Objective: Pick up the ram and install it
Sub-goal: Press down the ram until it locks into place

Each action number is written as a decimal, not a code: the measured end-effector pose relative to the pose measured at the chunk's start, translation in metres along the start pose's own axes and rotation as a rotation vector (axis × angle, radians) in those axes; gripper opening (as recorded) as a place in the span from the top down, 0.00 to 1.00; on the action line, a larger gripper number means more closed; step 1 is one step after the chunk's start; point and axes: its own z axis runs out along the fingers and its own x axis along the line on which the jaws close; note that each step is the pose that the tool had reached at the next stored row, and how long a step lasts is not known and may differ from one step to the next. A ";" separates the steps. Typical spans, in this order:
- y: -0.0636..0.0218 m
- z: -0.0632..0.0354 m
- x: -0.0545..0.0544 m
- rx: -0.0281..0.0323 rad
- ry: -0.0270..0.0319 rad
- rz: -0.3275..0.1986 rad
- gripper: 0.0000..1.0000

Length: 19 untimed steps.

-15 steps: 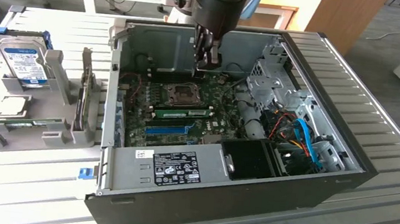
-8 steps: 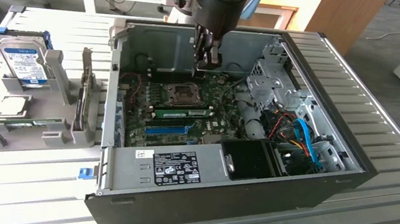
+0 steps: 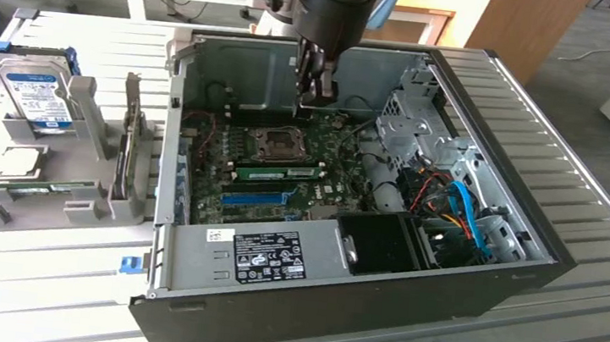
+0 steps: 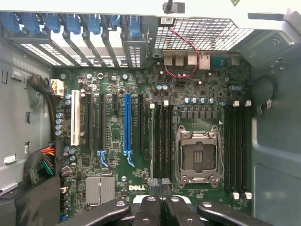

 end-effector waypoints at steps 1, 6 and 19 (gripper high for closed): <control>0.0000 0.0000 0.000 0.0004 -0.0004 0.008 0.89; 0.0001 0.0002 0.000 0.0028 -0.0027 0.064 0.89; 0.0004 0.0006 0.000 0.0093 -0.0092 0.215 0.89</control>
